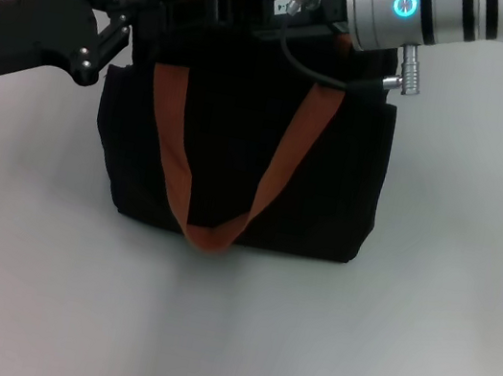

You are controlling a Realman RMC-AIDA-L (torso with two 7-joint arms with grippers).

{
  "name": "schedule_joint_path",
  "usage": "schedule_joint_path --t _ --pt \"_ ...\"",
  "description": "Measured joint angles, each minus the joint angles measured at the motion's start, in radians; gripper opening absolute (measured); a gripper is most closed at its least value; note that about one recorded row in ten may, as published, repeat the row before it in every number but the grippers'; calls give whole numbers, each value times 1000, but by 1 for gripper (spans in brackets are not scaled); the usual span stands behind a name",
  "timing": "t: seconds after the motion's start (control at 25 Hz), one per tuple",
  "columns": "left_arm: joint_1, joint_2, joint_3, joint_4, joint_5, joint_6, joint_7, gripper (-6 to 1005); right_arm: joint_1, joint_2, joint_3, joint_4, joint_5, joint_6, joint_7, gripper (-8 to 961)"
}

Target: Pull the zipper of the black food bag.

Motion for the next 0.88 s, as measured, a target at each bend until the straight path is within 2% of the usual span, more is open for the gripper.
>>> schedule_joint_path --t 0.12,0.48,0.88 --pt "-2 0 1 -1 0 0 0 74 0 0 -3 1 0 9 1 376" --pt "-3 0 -2 2 0 1 0 77 4 -2 -4 18 -1 21 2 380" --pt "-4 0 -6 5 0 7 -2 80 18 -3 -13 24 -3 29 2 305"
